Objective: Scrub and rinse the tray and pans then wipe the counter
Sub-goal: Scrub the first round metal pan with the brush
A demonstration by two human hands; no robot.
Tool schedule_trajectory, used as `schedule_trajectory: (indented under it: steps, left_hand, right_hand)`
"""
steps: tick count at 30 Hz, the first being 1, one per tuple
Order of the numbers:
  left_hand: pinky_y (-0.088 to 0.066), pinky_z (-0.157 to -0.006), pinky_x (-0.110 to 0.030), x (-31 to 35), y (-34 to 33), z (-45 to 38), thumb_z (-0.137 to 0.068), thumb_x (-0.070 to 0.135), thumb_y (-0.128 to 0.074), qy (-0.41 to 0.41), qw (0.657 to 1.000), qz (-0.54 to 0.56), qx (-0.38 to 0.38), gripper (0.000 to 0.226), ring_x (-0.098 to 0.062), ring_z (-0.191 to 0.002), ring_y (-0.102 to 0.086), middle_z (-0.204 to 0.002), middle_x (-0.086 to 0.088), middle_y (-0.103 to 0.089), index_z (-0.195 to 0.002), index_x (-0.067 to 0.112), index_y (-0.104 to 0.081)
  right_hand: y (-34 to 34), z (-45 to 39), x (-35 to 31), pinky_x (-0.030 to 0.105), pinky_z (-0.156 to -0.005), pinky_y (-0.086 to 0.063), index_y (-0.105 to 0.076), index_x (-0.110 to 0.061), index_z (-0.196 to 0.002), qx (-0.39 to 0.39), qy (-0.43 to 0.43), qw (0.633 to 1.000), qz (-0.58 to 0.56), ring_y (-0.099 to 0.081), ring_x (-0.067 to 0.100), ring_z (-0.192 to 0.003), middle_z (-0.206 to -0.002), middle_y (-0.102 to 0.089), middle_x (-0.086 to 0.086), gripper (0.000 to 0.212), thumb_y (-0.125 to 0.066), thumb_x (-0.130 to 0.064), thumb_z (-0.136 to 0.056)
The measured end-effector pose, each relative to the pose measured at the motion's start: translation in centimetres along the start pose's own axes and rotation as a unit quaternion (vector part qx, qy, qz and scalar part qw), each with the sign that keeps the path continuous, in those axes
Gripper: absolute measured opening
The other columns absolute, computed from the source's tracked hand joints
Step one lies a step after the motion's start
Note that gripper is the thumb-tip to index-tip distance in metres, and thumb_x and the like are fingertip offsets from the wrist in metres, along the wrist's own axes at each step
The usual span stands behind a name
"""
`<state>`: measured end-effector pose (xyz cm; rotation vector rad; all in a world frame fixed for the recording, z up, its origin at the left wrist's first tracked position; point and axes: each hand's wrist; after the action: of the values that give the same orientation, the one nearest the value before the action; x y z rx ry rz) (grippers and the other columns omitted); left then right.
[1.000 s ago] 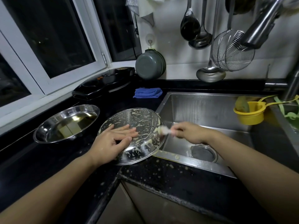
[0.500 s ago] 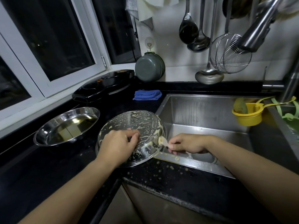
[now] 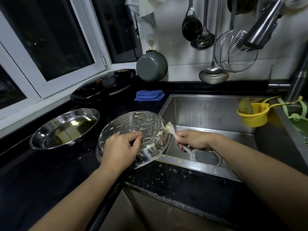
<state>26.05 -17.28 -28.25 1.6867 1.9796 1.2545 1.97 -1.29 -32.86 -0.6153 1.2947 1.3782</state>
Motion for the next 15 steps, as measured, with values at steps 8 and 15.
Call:
schedule_trajectory:
  steps: [8,15]
  left_hand:
    - [-0.042,-0.114,-0.038,-0.9,0.3,-0.4,-0.094,0.023,-0.073,-0.01,0.998,0.051,-0.031,0.015,0.007,-0.114,-0.06,-0.105,0.017,-0.076,-0.104,0.03,-0.081]
    - [-0.041,-0.115,-0.04,-0.3,0.0,-0.2,-0.096,0.024,-0.072,-0.028,0.995,0.077,-0.05,0.016,0.009,-0.115,-0.062,-0.109,0.027,-0.072,-0.104,0.034,-0.081]
  right_hand:
    - [0.1,-0.3,-0.6,0.025,-0.062,-0.043,-0.054,-0.011,-0.093,0.083,-0.019,0.996,-0.037,-0.046,0.012,-0.062,-0.071,-0.048,0.001,0.025,-0.037,-0.02,-0.11]
    - [-1.1,-1.1,-2.1,0.027,-0.061,-0.035,-0.049,-0.014,-0.08,0.097,0.019,0.97,-0.222,-0.033,0.01,-0.054,-0.061,-0.037,-0.003,0.03,-0.042,-0.02,-0.109]
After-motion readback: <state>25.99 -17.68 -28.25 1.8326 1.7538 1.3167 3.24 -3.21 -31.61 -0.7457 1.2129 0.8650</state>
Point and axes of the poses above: each hand's wrist, its own z-axis away from the middle knuckle, its own y-axis out of the back of the hand, x = y × z
